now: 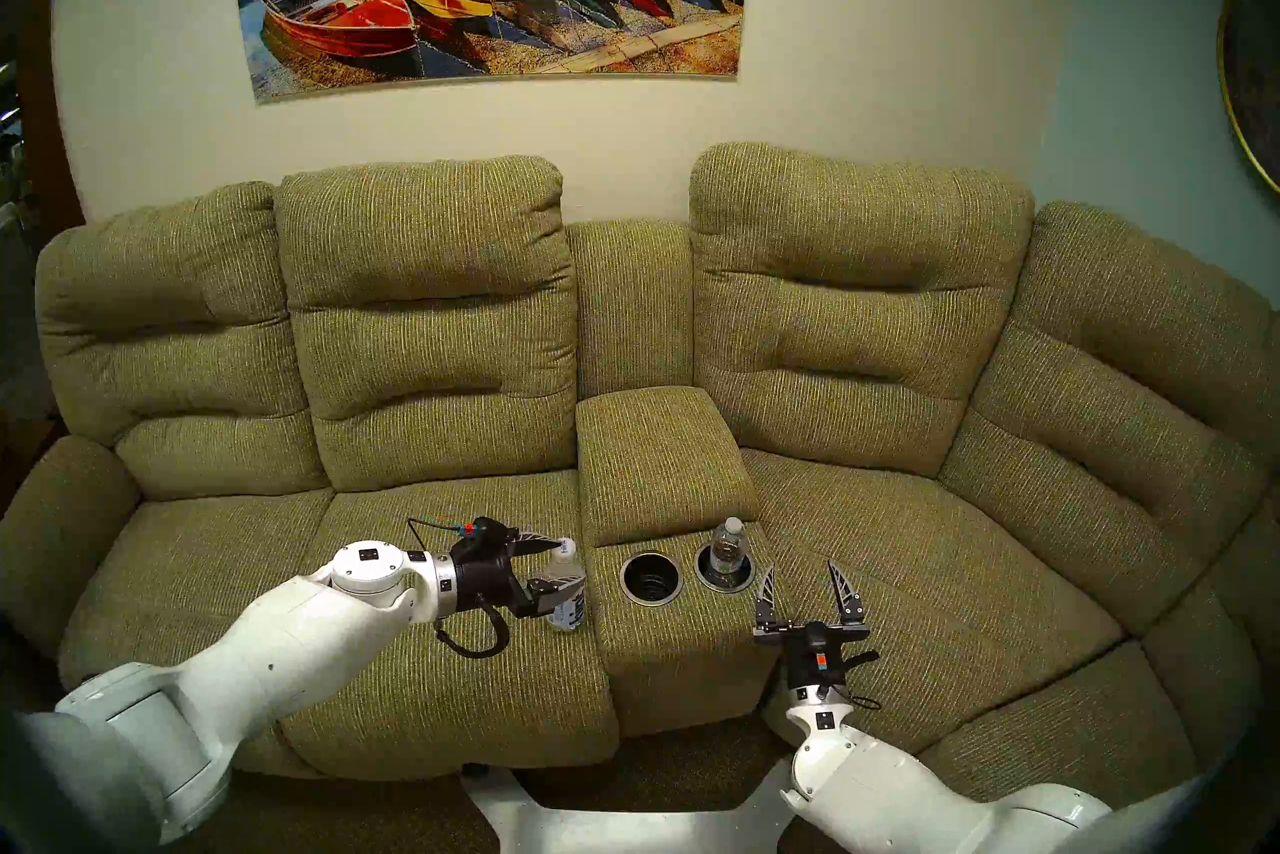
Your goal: Put bottles into cup holders
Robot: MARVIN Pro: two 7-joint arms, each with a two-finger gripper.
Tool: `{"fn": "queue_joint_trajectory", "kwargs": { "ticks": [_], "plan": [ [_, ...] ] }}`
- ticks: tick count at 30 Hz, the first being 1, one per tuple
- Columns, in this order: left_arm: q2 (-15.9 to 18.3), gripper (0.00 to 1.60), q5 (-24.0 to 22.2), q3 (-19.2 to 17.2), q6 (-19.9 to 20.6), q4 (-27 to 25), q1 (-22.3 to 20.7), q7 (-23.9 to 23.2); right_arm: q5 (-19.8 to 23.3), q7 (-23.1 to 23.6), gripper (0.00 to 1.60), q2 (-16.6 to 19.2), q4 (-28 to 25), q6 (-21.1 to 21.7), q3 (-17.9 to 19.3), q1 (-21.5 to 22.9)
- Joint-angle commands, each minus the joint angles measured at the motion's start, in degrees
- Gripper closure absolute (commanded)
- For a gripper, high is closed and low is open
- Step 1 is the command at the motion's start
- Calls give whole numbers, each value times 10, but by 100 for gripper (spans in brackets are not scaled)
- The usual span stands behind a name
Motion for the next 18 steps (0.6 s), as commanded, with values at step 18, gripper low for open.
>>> {"fn": "queue_joint_trajectory", "kwargs": {
  "ticks": [18],
  "plan": [
    [-98, 0, 48, 36, 20, 117, -79, 78, -26, -30, 0, 61, -140, -3, 3, -69]
  ]
}}
